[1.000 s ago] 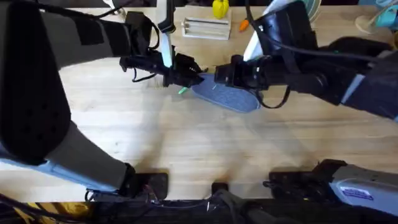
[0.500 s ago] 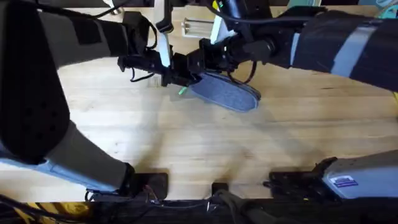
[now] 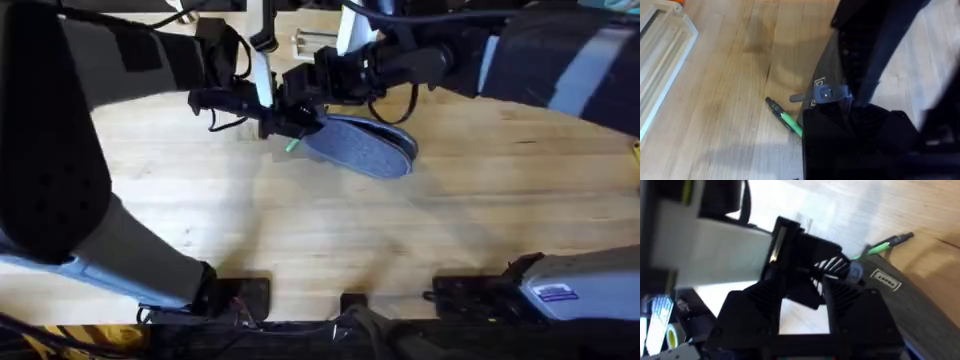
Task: Unzip the bag, pick up the pens from the table one at a time and place them inside, then zip the bag closed.
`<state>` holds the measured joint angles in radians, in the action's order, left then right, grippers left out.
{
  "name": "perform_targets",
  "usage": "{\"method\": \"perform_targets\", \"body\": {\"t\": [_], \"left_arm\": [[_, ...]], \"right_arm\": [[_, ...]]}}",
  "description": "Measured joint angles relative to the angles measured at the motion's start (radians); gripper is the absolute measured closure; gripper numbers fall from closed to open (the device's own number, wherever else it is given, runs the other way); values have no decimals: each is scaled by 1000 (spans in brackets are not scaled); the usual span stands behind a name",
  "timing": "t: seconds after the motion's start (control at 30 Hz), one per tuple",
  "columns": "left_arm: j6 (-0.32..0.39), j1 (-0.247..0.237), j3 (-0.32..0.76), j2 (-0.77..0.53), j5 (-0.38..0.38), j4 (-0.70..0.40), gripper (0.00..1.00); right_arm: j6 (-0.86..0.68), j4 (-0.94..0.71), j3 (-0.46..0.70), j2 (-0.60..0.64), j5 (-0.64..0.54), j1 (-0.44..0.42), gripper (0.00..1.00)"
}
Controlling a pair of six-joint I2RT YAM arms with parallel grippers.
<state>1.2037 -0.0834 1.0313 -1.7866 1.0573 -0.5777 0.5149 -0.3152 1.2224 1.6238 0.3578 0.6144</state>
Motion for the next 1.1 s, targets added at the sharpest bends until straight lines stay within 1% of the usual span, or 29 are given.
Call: {"method": "perform_targets", "body": {"t": [0.03,0.07,0.2,0.23,0.27,0.3,0.33,0.4,0.57,0.73,0.8,0.87,0.93,0.97,1.0,1.1], "left_arm": [[0,0,0,0,0,0,959],[0,-1,0,0,0,1,959],[0,-2,0,0,-1,2,959],[0,-2,0,0,-1,2,959],[0,-2,0,0,-1,2,959],[0,-2,0,0,-1,2,959],[0,-2,0,0,-1,2,959],[0,-3,0,0,-1,2,959],[0,-3,0,0,-2,2,959],[0,-3,0,0,-2,2,948],[0,-5,0,0,4,2,690],[0,-13,0,0,6,-1,352],[-2,-19,0,0,12,-1,75],[-3,-21,0,0,13,-2,27],[-4,-22,0,0,16,-2,13],[-4,-22,0,0,17,-2,7]], "right_arm": [[-12,-23,0,-21,10,-5,490],[-24,-45,2,-38,15,-9,467],[-85,-178,6,-123,0,-51,402],[-101,-207,6,-145,-14,-65,348],[-121,-228,6,-163,-29,-77,269],[-146,-249,6,-187,-49,-92,111],[-175,-265,6,-209,-68,-103,31],[-226,-287,6,-253,-103,-118,7],[-355,-327,7,-353,-176,-129,5],[-422,-342,8,-388,-207,-129,5],[-435,-353,8,-387,-213,-129,5],[-443,-374,8,-387,-216,-129,4],[-455,-393,8,-387,-216,-129,5],[-463,-402,8,-387,-216,-129,4],[-469,-412,8,-386,-216,-129,4],[-487,-443,8,-386,-216,-129,4]]}}
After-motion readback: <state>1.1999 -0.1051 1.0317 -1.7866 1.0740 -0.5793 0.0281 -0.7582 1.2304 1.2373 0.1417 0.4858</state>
